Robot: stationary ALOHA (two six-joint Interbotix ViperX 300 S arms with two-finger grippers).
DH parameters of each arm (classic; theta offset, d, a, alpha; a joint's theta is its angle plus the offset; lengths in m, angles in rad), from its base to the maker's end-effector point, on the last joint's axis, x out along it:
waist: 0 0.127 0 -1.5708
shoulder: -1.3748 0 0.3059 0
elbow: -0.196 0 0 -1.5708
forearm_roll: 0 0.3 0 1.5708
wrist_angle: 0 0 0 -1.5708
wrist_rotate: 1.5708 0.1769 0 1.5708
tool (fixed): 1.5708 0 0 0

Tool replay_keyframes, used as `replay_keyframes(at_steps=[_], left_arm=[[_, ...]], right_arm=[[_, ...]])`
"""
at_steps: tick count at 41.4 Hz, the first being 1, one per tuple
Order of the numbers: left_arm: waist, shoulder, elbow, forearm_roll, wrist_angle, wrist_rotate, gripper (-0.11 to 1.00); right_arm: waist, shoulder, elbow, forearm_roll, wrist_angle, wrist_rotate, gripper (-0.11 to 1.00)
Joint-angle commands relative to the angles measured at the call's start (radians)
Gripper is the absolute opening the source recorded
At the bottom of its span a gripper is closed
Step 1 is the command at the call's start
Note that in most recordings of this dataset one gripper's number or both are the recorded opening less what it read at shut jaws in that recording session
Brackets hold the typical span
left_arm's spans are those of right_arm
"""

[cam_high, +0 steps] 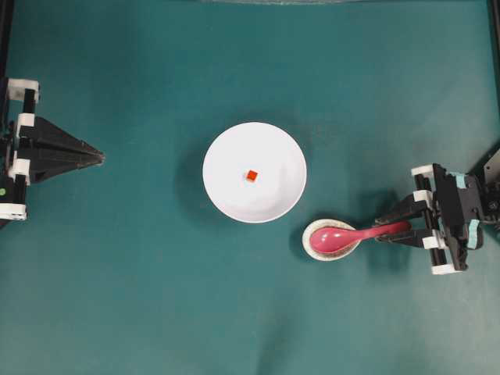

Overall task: Grip the spoon and scoop the red block from the bowl with right arm.
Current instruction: 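Close the right gripper on the pink spoon handle, then lift the spoon and swing it over the white bowl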

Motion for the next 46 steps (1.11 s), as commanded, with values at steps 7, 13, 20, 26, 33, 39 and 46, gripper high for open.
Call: replay_keyframes(at_steps=[7,13,20,26,33,39,46], left_arm=[[-0.002,0.008,-0.014,0.003,-0.005,0.002,0.0],[-0.002,0.008,-0.012,0.003,-0.003,0.0,0.0],[-0.002,0.008,-0.012,0.003,-0.003,0.0,0.0],[-0.002,0.008,-0.014,0.003,-0.003,0.0,0.0],[-0.003,0.008,-0.012,0.003,-0.003,-0.002,0.0],[-0.002,0.008,-0.014,0.003,-0.003,-0.002,0.0],[-0.003,0.008,-0.014,0.003,-0.003,-0.005,0.0]], right_arm=[[0.005,-0.005,-0.014,0.0,-0.021,-0.002,0.33],[0.005,-0.005,-0.014,0.002,-0.021,-0.002,0.33],[0.005,-0.005,-0.014,0.002,-0.021,-0.002,0.32],[0.005,-0.005,-0.014,0.002,-0.021,-0.002,0.28],[0.005,-0.005,-0.015,0.002,-0.021,-0.002,0.24],[0.005,-0.014,-0.031,0.002,-0.021,-0.002,0.24],[-0.006,-0.064,-0.083,0.002,0.014,-0.003,0.24]])
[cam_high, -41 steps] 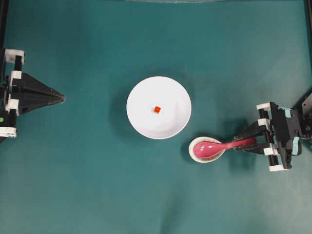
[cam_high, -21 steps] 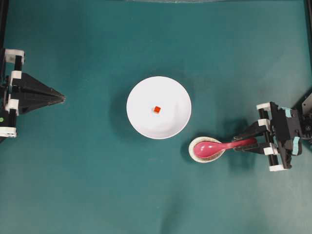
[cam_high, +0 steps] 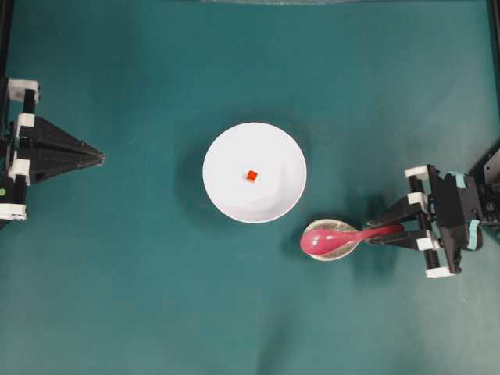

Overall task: Grip the spoon and scoop the red block from the bowl with right arm.
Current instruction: 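Lift the spoon and swing it over the white bowl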

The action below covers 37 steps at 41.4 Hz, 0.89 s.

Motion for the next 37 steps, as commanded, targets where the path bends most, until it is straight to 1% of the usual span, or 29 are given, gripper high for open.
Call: replay_keyframes(at_steps=[1,6,17,25,34,37], left_arm=[[-0.002,0.009,-0.014,0.003,-0.005,-0.003,0.0],[-0.003,0.009,-0.014,0.003,-0.005,-0.008,0.0],[-0.002,0.009,-0.014,0.003,-0.005,-0.012,0.0],[-0.002,0.006,-0.015,0.003,-0.005,-0.014,0.0],[-0.003,0.006,-0.015,0.003,-0.006,-0.012,0.0],[-0.002,0.005,-0.015,0.003,-0.005,-0.012,0.0]], right_arm=[[-0.009,-0.043,-0.041,0.0,0.023,-0.003,0.24],[-0.028,-0.095,-0.097,0.0,0.123,-0.018,0.24],[-0.115,-0.218,-0.242,-0.003,0.428,-0.077,0.24],[-0.229,-0.275,-0.357,-0.005,0.684,-0.107,0.24],[-0.357,-0.281,-0.486,-0.005,0.934,-0.106,0.24],[-0.396,-0.279,-0.525,-0.006,0.996,-0.106,0.24]])
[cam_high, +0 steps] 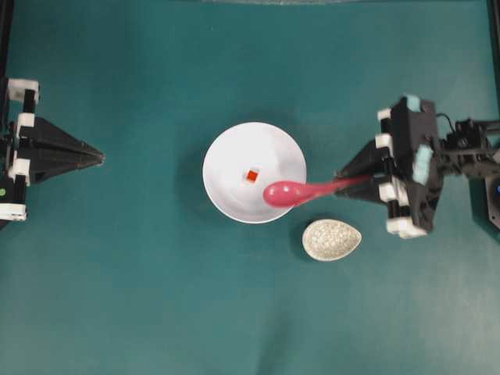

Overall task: Grip the spoon and scoop the red block from the bowl with right arm.
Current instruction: 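Lift the spoon and swing it over the white bowl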

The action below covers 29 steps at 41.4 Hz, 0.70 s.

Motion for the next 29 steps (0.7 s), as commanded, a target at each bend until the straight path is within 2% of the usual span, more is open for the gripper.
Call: replay_keyframes(at_steps=[1,7,12,18,29], left_arm=[[0.0,0.003,-0.015,0.003,-0.006,0.002,0.0],[0.014,0.0,-0.015,0.003,-0.005,0.0,0.0],[0.023,0.0,-0.015,0.003,-0.006,0.003,0.0],[0.029,0.0,-0.015,0.003,-0.005,0.006,0.0],[0.029,0.0,-0.015,0.003,-0.005,0.006,0.0]], right_arm=[[-0.048,-0.008,-0.074,-0.003,0.077,0.0,0.24],[-0.114,-0.005,-0.137,-0.009,0.179,0.002,0.24],[-0.144,0.017,-0.189,-0.043,0.259,0.002,0.24],[-0.152,0.081,-0.249,-0.091,0.359,0.002,0.24],[-0.152,0.224,-0.377,-0.101,0.514,0.003,0.24]])
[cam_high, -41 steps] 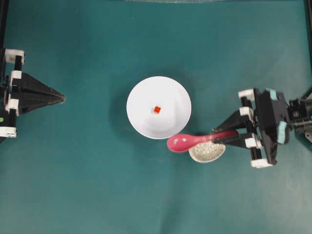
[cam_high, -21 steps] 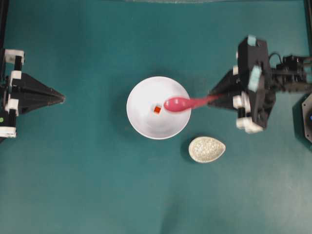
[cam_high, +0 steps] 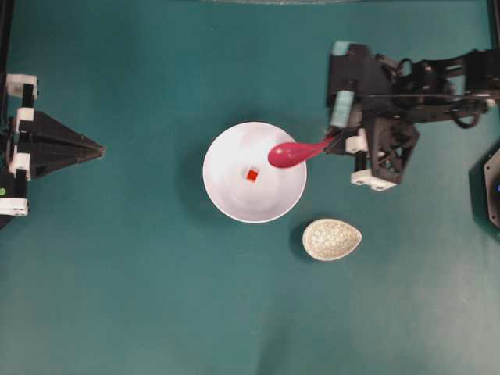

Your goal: Grip the spoon and scoop the red block from the bowl with right arm.

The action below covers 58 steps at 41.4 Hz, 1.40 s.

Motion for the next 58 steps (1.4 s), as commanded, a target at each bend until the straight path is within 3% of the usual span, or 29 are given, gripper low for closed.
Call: replay_keyframes(at_steps=[1,10,19,44,58], left_arm=[[0.003,0.003,-0.015,0.003,-0.005,0.002,0.0],[0.003,0.006,-0.015,0.003,-0.005,0.002,0.0],[0.003,0.008,-0.014,0.003,-0.005,-0.003,0.0],[0.003,0.011,-0.014,0.003,-0.011,-0.002,0.0],[0.003,0.011,-0.014,0.003,-0.014,-0.002,0.0]], right_arm=[[-0.002,0.034,-0.071,-0.003,0.049,0.0,0.24],[-0.002,0.14,-0.167,-0.005,0.146,-0.006,0.24],[-0.002,0.202,-0.184,-0.005,0.155,-0.008,0.24],[0.014,0.281,-0.195,-0.005,0.061,-0.009,0.24],[0.038,0.324,-0.249,0.0,0.023,-0.009,0.24]])
